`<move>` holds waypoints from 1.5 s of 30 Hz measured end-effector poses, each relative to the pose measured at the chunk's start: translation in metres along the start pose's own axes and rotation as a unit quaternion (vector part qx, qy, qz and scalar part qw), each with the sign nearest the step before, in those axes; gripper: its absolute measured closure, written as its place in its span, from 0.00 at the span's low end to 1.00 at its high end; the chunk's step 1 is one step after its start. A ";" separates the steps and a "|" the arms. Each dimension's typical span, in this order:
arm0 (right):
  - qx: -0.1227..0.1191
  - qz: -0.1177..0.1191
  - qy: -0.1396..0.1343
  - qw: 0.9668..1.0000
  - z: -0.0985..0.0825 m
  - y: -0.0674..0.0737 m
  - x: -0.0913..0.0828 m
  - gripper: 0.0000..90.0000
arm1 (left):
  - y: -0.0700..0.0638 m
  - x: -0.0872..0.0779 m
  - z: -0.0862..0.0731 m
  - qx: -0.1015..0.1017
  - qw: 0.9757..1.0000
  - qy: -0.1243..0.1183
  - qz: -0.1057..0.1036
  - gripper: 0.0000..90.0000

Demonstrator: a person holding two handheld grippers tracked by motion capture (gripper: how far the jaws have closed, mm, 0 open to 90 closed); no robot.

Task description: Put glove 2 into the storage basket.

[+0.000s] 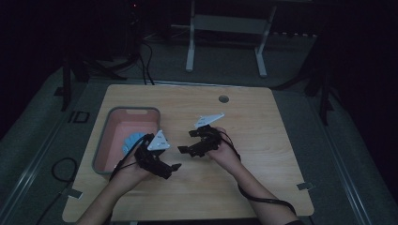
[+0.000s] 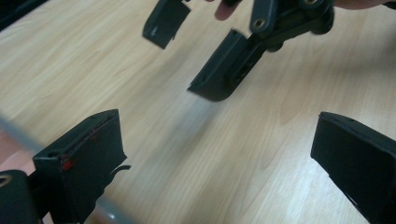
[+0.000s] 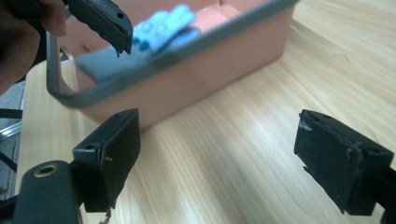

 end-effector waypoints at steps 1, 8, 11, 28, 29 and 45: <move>0.001 -0.001 0.002 1.000 -0.004 -0.001 0.000 0.16 | -0.004 0.003 0.003 0.002 1.000 -0.001 -0.005 0.03; 0.018 -0.007 0.004 1.000 -0.030 -0.012 -0.006 0.16 | -0.026 0.020 0.018 0.033 0.999 -0.005 -0.030 0.03; 0.024 -0.012 -0.001 1.000 -0.040 -0.016 -0.011 0.16 | -0.033 0.027 0.022 0.043 0.998 -0.004 -0.034 0.03; 0.057 -0.038 0.010 0.998 -0.102 -0.039 -0.025 0.16 | -0.065 0.072 0.025 0.079 0.994 0.012 -0.074 0.03; 0.057 -0.037 0.011 0.998 -0.105 -0.039 -0.025 0.16 | -0.067 0.074 0.024 0.082 0.994 0.013 -0.076 0.03; 0.058 -0.043 0.021 0.997 -0.139 -0.037 -0.027 0.16 | -0.091 0.099 0.016 0.089 0.991 0.006 -0.098 0.03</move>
Point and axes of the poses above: each handheld gripper's, and its own axes: x roughly forward along the jaws, z roughly out of its top, y roughly to its left, the point moved 9 cm from there along x, roughly forward along the jaws, and after that the axes turned 14 degrees about y, right-handed, at the moved point
